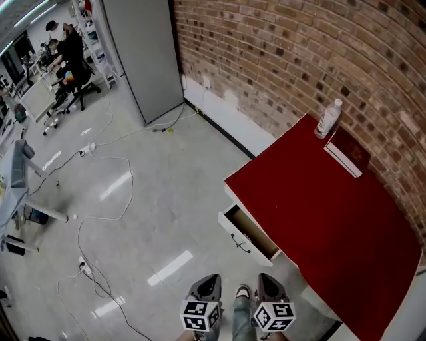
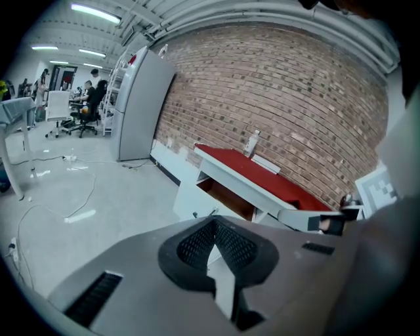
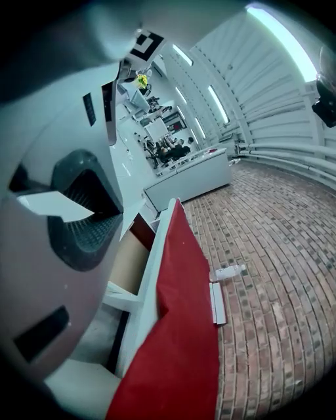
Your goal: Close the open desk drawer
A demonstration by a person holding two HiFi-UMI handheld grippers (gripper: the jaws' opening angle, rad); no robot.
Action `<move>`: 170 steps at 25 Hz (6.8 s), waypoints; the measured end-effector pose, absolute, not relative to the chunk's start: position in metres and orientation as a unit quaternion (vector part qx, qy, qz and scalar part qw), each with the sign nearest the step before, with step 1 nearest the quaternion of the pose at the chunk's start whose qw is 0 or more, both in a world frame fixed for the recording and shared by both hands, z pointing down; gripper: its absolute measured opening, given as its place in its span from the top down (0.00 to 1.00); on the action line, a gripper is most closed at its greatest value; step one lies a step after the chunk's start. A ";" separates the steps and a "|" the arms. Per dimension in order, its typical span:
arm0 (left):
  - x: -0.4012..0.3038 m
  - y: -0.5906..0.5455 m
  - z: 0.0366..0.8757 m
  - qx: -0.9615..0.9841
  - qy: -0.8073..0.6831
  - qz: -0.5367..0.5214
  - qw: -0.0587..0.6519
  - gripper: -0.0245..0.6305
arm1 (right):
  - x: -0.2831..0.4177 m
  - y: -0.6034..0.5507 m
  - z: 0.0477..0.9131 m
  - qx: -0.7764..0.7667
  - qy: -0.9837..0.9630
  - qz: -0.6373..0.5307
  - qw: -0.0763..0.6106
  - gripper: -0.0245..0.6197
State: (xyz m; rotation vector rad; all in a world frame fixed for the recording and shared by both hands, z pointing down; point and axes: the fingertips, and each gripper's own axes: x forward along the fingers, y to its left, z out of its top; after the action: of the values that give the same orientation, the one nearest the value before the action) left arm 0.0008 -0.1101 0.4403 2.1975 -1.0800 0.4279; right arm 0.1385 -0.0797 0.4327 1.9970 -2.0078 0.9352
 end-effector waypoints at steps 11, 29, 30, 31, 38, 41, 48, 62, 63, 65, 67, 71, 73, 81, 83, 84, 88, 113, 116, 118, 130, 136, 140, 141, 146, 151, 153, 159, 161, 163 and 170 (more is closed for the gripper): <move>0.035 -0.112 0.584 0.828 -0.411 0.162 0.345 0.95 | 0.151 -0.078 0.562 0.664 -0.658 0.347 0.078 0.96; 0.066 -0.134 0.646 0.846 -0.397 0.174 0.309 0.95 | 0.171 -0.078 0.612 0.667 -0.655 0.347 0.076 0.96; 0.068 -0.139 0.647 0.848 -0.399 0.169 0.306 0.95 | 0.171 -0.079 0.611 0.667 -0.655 0.346 0.075 0.96; 0.071 -0.145 0.647 0.849 -0.399 0.164 0.305 0.95 | 0.172 -0.081 0.611 0.668 -0.655 0.345 0.075 0.96; 0.093 -0.177 0.655 0.861 -0.388 0.140 0.298 0.95 | 0.167 -0.084 0.619 0.666 -0.654 0.352 0.068 0.96; 0.099 -0.186 0.657 0.865 -0.384 0.137 0.291 0.95 | 0.167 -0.083 0.624 0.664 -0.653 0.357 0.070 0.96; 0.105 -0.190 0.672 0.864 -0.383 0.143 0.293 0.95 | 0.170 -0.087 0.633 0.662 -0.652 0.362 0.076 0.96; 0.135 -0.195 0.680 0.891 -0.344 0.149 0.258 0.95 | 0.173 -0.091 0.649 0.654 -0.652 0.373 0.088 0.96; 0.137 -0.195 0.679 0.891 -0.342 0.148 0.259 0.95 | 0.174 -0.090 0.649 0.654 -0.652 0.374 0.089 0.96; 0.137 -0.196 0.679 0.892 -0.340 0.146 0.260 0.95 | 0.174 -0.090 0.650 0.653 -0.651 0.376 0.090 0.96; 0.137 -0.196 0.679 0.892 -0.340 0.143 0.262 0.95 | 0.174 -0.089 0.651 0.651 -0.652 0.378 0.090 0.96; 0.137 -0.196 0.679 0.893 -0.337 0.138 0.266 0.95 | 0.173 -0.089 0.652 0.649 -0.653 0.381 0.091 0.96; 0.137 -0.196 0.679 0.894 -0.335 0.138 0.266 0.95 | 0.172 -0.089 0.652 0.647 -0.654 0.381 0.091 0.96; 0.141 -0.198 0.678 0.894 -0.327 0.151 0.267 0.95 | 0.167 -0.089 0.652 0.644 -0.657 0.382 0.093 0.96; 0.144 -0.199 0.678 0.895 -0.324 0.153 0.265 0.95 | 0.166 -0.088 0.652 0.644 -0.657 0.381 0.093 0.96; 0.145 -0.200 0.678 0.896 -0.323 0.154 0.265 0.95 | 0.165 -0.088 0.652 0.644 -0.657 0.382 0.093 0.96; 0.147 -0.201 0.677 0.895 -0.320 0.155 0.268 0.95 | 0.162 -0.086 0.650 0.644 -0.656 0.381 0.093 0.96; 0.171 -0.212 0.679 0.898 -0.302 0.182 0.264 0.95 | 0.164 -0.085 0.648 0.646 -0.654 0.382 0.089 0.96; 0.172 -0.210 0.682 0.900 -0.295 0.181 0.265 0.95 | 0.161 -0.085 0.645 0.647 -0.655 0.380 0.090 0.96; 0.172 -0.210 0.682 0.900 -0.294 0.183 0.264 0.95 | 0.160 -0.086 0.643 0.645 -0.658 0.378 0.091 0.96; 0.179 -0.211 0.683 0.906 -0.275 0.186 0.262 0.95 | 0.156 -0.087 0.645 0.643 -0.660 0.377 0.094 0.96; 0.188 -0.215 0.684 0.905 -0.269 0.184 0.273 0.95 | 0.167 -0.091 0.643 0.646 -0.659 0.370 0.106 0.96; 0.190 -0.218 0.684 0.906 -0.271 0.183 0.267 0.95 | 0.165 -0.097 0.640 0.640 -0.668 0.362 0.112 0.96; 0.189 -0.219 0.683 0.907 -0.272 0.184 0.263 0.95 | 0.165 -0.099 0.640 0.640 -0.670 0.360 0.113 0.96; 0.189 -0.221 0.686 0.911 -0.261 0.191 0.258 0.95 | 0.166 -0.106 0.643 0.648 -0.662 0.359 0.112 0.96; 0.191 -0.220 0.683 0.918 -0.233 0.191 0.257 0.95 | 0.171 -0.104 0.639 0.653 -0.657 0.359 0.109 0.96; 0.192 -0.220 0.682 0.917 -0.232 0.194 0.261 0.95 | 0.171 -0.105 0.638 0.655 -0.655 0.360 0.110 0.96; 0.197 -0.220 0.683 0.917 -0.230 0.196 0.261 0.95 | 0.171 -0.105 0.639 0.658 -0.653 0.357 0.110 0.96; 0.197 -0.221 0.683 0.917 -0.233 0.193 0.261 0.95 | 0.174 -0.106 0.640 0.659 -0.652 0.357 0.112 0.96; 0.198 -0.222 0.684 0.916 -0.234 0.193 0.261 0.95 | 0.177 -0.106 0.642 0.664 -0.647 0.359 0.111 0.96; 0.208 -0.226 0.683 0.918 -0.221 0.208 0.254 0.95 | 0.177 -0.105 0.641 0.664 -0.647 0.359 0.109 0.96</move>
State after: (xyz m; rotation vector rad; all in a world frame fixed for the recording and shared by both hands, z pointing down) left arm 0.2078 -0.2263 0.6827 2.4954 -0.6007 0.5661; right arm 0.1775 -0.1052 0.6413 1.9538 -1.9011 1.0542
